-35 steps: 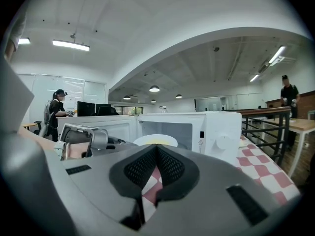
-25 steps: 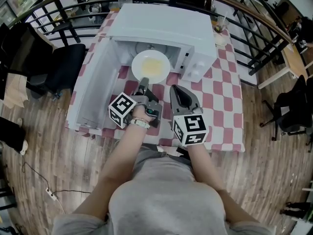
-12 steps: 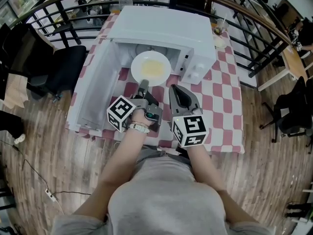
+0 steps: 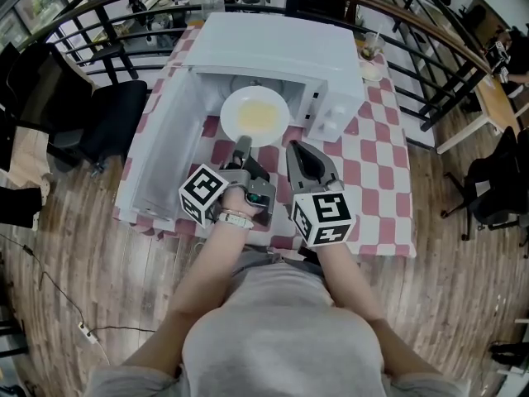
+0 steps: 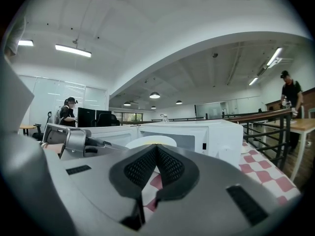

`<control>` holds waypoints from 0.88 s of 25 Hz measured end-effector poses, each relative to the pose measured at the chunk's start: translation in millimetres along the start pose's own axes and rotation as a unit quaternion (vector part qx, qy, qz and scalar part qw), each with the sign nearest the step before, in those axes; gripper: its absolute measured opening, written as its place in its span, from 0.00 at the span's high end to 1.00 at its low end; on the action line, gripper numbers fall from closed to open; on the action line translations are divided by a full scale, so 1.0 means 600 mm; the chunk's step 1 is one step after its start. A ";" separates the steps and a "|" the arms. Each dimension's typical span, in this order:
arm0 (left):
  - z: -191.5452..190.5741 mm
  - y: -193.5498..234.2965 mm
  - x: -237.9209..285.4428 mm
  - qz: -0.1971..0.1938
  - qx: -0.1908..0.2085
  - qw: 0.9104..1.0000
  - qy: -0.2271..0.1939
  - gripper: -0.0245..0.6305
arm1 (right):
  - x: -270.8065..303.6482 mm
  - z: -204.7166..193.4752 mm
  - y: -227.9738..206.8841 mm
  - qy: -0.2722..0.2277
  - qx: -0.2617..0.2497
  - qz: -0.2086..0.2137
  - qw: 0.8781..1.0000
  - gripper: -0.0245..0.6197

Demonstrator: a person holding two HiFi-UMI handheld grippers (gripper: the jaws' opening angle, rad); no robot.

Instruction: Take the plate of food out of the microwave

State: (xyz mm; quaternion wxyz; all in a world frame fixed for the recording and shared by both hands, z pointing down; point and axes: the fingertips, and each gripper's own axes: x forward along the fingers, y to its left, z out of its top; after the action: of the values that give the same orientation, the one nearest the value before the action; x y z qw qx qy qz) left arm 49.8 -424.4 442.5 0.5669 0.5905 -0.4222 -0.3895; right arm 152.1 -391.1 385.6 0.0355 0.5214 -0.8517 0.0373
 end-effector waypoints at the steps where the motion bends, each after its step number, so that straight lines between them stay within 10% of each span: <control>1: 0.000 -0.002 -0.001 -0.001 0.000 1.000 0.000 0.94 | -0.001 0.000 -0.003 0.000 0.001 -0.004 1.000 0.92; 22: -0.005 -0.007 -0.014 0.000 -0.003 1.000 -0.001 0.94 | -0.009 -0.006 0.009 0.002 -0.006 0.004 1.000 0.92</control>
State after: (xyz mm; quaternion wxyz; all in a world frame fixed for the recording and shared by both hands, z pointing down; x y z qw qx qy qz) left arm 49.7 -415.6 438.5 0.5680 0.5887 -0.4215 -0.3914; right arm 149.9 -383.4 388.3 0.0407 0.5180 -0.8537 0.0335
